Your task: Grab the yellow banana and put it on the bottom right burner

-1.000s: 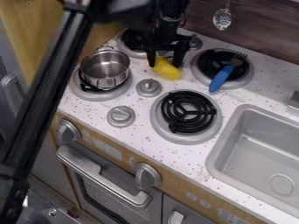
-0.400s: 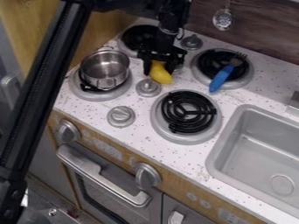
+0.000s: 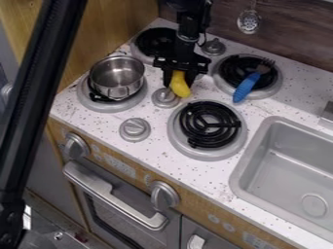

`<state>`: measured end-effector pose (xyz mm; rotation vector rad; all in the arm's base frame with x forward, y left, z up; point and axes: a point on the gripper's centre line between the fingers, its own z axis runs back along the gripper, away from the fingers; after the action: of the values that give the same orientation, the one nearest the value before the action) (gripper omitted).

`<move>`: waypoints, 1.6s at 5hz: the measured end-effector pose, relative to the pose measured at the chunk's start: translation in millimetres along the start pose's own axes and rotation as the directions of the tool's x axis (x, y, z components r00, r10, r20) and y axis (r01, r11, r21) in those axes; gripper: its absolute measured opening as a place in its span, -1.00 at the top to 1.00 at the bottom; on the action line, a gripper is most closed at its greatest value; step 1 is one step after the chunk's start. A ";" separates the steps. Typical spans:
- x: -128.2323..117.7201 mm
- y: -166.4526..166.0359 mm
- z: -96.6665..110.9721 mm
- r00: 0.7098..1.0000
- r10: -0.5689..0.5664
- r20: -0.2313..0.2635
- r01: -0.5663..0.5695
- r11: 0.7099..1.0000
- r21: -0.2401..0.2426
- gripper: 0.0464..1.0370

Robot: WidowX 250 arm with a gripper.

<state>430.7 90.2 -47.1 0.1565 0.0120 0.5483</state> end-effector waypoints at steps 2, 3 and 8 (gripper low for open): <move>-48.8 -31.3 42.7 0.958 -0.267 0.105 0.277 0.955 -0.104 -0.04; -70.9 -37.6 33.3 0.943 -0.322 0.084 0.326 0.945 -0.035 -0.04; -102.2 -32.1 54.6 0.928 -0.373 0.026 0.372 0.917 -0.145 -0.92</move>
<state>363.0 2.1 -1.1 0.0064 0.0026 0.1657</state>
